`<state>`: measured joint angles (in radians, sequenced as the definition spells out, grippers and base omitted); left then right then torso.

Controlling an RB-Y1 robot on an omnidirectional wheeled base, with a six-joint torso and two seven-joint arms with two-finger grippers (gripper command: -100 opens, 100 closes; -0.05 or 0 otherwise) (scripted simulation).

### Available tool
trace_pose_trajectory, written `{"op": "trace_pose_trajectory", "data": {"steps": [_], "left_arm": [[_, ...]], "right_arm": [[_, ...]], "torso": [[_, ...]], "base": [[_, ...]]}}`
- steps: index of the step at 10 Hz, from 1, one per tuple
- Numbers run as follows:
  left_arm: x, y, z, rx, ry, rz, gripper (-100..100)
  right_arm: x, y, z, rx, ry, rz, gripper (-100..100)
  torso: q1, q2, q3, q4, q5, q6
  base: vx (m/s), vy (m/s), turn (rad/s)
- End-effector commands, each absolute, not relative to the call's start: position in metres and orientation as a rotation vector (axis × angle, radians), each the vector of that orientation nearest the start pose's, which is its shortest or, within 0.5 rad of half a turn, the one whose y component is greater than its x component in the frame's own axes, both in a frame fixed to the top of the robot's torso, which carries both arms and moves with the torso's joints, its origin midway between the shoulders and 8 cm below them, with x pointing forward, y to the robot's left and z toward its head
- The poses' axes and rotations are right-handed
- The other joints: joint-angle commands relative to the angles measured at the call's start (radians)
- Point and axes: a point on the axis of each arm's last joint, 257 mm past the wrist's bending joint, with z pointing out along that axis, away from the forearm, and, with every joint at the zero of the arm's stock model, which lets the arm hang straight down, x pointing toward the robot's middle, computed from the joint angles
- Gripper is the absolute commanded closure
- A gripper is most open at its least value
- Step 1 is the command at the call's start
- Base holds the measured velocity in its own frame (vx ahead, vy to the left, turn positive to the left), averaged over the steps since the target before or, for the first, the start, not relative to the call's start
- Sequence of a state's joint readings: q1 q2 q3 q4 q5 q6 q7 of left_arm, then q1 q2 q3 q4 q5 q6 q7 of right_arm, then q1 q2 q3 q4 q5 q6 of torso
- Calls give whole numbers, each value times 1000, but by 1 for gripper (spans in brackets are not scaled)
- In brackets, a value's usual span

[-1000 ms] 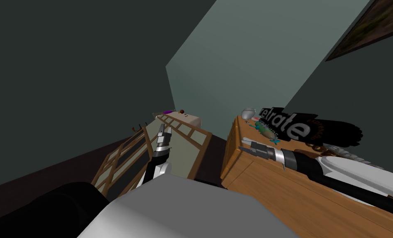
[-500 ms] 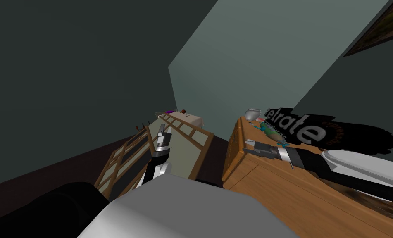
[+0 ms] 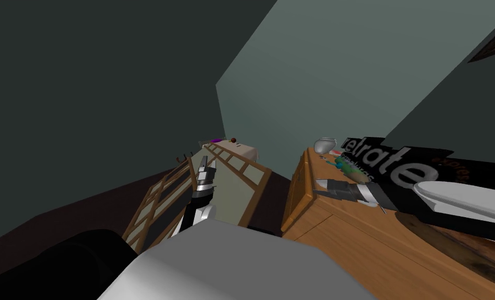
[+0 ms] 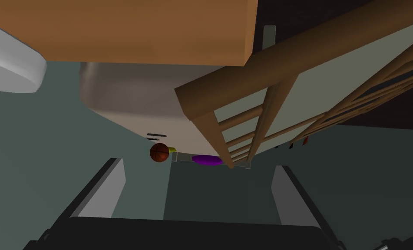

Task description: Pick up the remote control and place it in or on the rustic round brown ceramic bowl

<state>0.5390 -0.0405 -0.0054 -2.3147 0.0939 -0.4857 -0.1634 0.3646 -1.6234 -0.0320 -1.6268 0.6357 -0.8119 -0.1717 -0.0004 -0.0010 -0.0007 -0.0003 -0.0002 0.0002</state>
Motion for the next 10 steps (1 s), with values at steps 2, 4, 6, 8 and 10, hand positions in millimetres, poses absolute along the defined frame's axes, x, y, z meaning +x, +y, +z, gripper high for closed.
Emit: {"op": "trace_pose_trajectory", "data": {"steps": [2,4,6,8,10], "left_arm": [[334,297,25,-697,575,-1194,0],[334,297,25,-697,575,-1194,0],[334,297,25,-697,575,-1194,0],[334,297,25,-697,575,-1195,0],[334,297,25,-698,575,-1194,0]], "right_arm": [[377,-433,-158,-1011,2170,281,-100],[374,-448,-159,-1051,2213,236,-100],[370,-464,-157,-1093,2256,189,-100],[365,-478,-157,-1121,2295,155,-100],[359,-491,-158,-1145,2331,125,-100]], "torso": [[0,0,0,0,0,1],[0,1,0,0,0,1],[-1,1,0,0,0,1],[-2,0,0,0,-1,0],[-1,1,1,0,-1,1]], "base": [[13,-14,80],[9,-18,78],[9,-25,74],[13,-37,97],[7,-17,39]]}}
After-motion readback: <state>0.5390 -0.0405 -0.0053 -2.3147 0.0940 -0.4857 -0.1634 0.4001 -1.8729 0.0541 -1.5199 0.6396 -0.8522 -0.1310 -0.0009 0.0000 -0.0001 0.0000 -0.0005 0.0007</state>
